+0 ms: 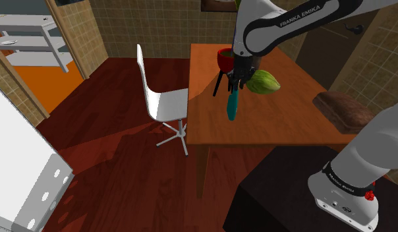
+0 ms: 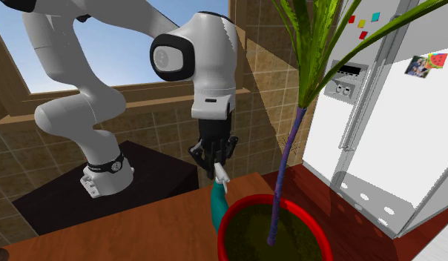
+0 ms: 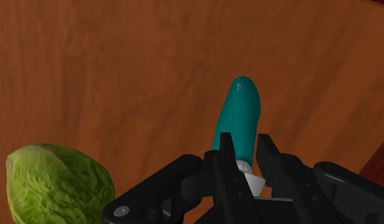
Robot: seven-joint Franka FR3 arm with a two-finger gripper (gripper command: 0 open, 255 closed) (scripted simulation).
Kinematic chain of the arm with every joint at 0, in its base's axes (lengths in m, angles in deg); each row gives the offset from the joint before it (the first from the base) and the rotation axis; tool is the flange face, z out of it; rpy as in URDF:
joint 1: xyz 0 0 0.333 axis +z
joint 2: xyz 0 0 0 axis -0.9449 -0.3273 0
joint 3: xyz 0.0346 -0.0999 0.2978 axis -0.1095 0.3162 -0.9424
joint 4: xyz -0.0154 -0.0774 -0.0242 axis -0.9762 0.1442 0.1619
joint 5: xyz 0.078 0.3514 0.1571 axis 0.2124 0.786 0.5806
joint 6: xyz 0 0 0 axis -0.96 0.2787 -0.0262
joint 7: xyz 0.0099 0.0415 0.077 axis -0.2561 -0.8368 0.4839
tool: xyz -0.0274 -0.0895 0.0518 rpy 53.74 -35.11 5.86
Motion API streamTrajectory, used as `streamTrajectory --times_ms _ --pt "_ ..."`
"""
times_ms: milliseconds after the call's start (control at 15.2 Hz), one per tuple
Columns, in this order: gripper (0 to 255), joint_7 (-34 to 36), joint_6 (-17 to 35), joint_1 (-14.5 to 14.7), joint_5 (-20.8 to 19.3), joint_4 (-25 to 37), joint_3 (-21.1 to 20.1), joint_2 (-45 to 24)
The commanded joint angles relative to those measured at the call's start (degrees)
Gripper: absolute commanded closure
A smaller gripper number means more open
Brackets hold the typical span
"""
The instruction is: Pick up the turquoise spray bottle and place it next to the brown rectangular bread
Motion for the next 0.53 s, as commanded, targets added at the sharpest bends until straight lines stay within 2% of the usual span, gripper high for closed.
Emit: streamTrajectory --times_ms 0,264,462 --pt "255 0.00 0.00 0.00 -0.01 -0.01 0.00 -0.01" --pt "255 0.00 0.01 0.00 -0.01 -0.01 0.00 -0.01" --pt "255 -0.46 -2.34 0.05 0.37 1.38 0.09 0.98"
